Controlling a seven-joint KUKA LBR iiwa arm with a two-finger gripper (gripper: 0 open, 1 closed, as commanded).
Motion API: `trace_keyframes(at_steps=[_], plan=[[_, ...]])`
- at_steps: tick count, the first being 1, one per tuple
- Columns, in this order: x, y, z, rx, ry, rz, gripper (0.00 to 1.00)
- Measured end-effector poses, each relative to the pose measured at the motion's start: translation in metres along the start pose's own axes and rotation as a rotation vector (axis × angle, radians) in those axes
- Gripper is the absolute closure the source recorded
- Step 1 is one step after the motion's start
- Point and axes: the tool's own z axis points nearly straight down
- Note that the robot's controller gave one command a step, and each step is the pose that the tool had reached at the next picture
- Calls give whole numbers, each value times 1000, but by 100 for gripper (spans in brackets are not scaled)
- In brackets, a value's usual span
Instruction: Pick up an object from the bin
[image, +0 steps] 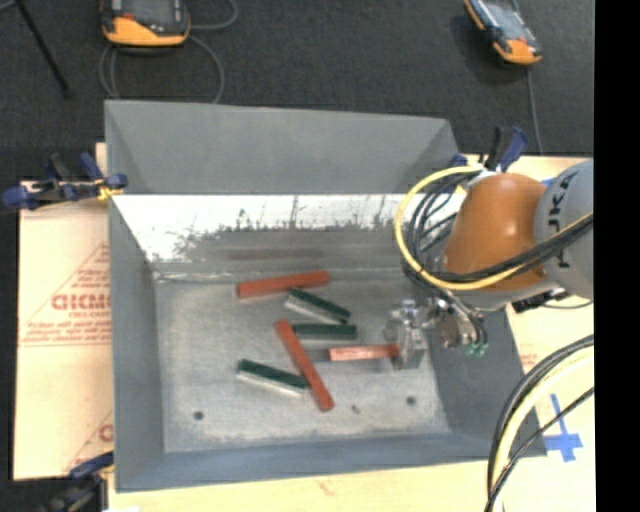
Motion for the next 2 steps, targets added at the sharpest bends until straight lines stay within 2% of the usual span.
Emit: trace_keyframes(at_steps=[2], plan=[[2,0,-10,-2,10,1,100]])
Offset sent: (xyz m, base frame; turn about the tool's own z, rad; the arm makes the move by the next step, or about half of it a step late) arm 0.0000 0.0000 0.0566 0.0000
